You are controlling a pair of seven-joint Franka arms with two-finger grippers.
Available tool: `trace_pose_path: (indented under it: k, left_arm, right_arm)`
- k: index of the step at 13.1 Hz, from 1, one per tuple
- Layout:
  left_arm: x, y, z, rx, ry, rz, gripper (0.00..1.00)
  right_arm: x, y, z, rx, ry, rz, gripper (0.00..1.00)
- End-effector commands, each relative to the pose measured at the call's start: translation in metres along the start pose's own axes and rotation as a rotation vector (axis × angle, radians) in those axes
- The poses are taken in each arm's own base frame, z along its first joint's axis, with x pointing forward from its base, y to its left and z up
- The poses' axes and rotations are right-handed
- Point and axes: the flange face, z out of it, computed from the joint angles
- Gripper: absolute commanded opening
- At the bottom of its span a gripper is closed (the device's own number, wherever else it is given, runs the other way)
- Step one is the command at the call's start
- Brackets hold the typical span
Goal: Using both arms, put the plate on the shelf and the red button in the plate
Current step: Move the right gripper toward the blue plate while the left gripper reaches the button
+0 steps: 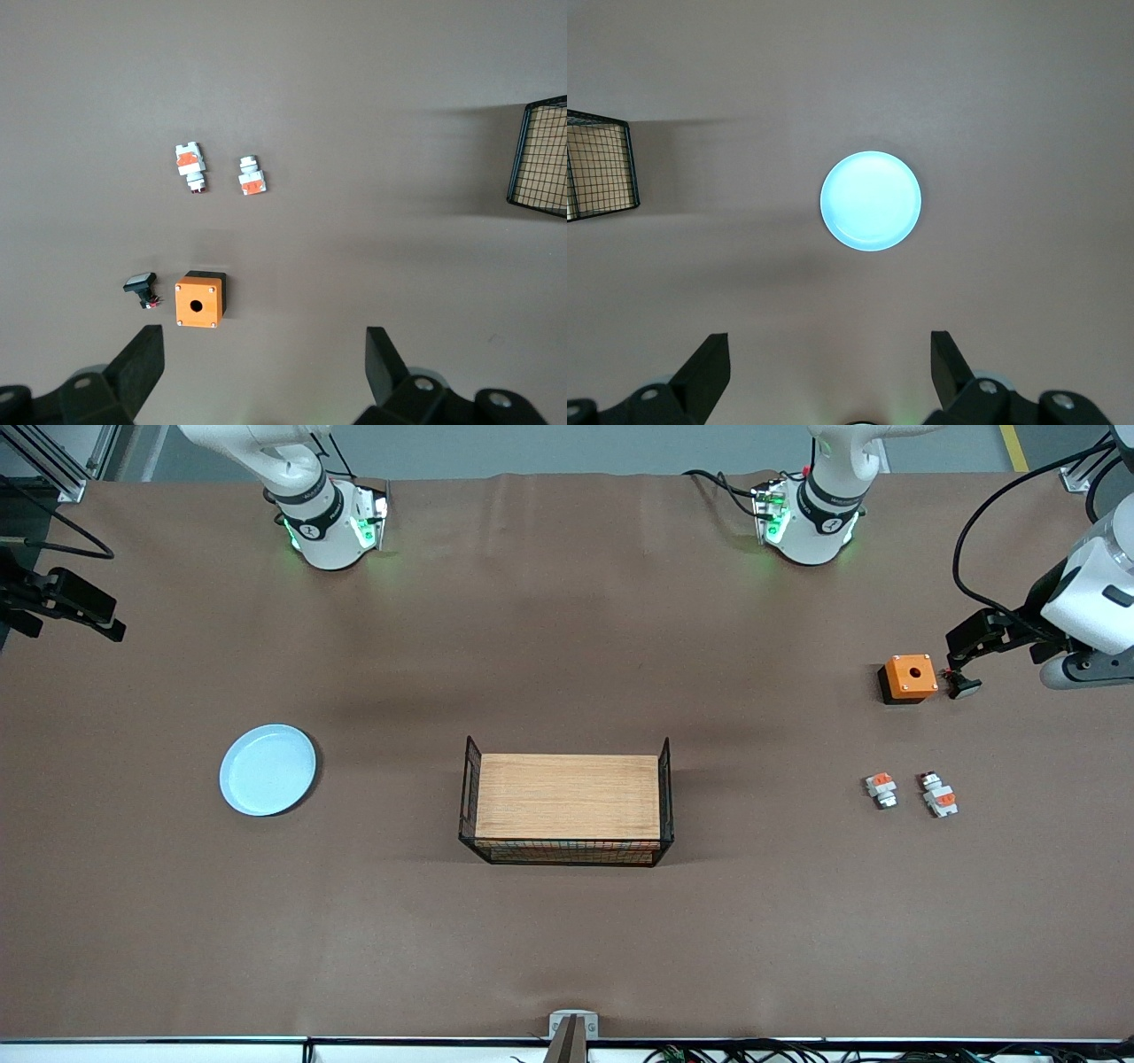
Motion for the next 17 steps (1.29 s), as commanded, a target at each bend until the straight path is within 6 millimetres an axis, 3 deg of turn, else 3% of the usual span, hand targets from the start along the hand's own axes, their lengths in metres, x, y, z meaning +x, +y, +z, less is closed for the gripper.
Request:
trace_pose_path:
  k: [1, 3, 5, 9, 10, 11, 13, 15, 17]
  left_arm:
    - [0.002, 0.001, -0.007, 0.019, 0.001, 0.001, 1.00]
    - [0.003, -0.001, -0.005, 0.019, -0.002, -0.002, 1.00]
    - [0.013, -0.002, 0.014, 0.018, -0.036, 0.001, 1.00]
    - [0.048, -0.017, 0.094, 0.026, -0.126, -0.027, 1.00]
    - [0.058, -0.035, 0.117, 0.068, -0.123, -0.043, 1.00]
    - [0.069, -0.047, 0.143, 0.089, -0.121, -0.048, 1.00]
    - [0.086, -0.093, 0.207, 0.068, -0.139, -0.100, 1.00]
    - [0.102, -0.126, 0.254, 0.044, -0.125, -0.137, 1.00]
    - [0.110, -0.124, 0.284, 0.024, -0.135, -0.164, 1.00]
  right_arm:
    - [0.003, -0.003, -0.004, 0.012, 0.005, -0.009, 1.00]
    - [0.003, -0.004, -0.004, 0.012, 0.005, -0.010, 1.00]
    - [0.003, -0.004, -0.004, 0.011, 0.005, -0.013, 1.00]
    - [0.003, 0.000, 0.001, 0.014, -0.013, -0.005, 1.00]
    - [0.007, 0.001, 0.009, 0.003, -0.033, -0.005, 1.00]
    - [0.015, 0.005, 0.020, -0.006, -0.054, 0.002, 1.00]
    - [0.032, 0.037, 0.046, -0.008, -0.092, 0.036, 1.00]
    - [0.054, 0.072, 0.089, -0.020, -0.154, 0.024, 1.00]
    - [0.079, 0.102, 0.136, -0.023, -0.183, 0.035, 1.00]
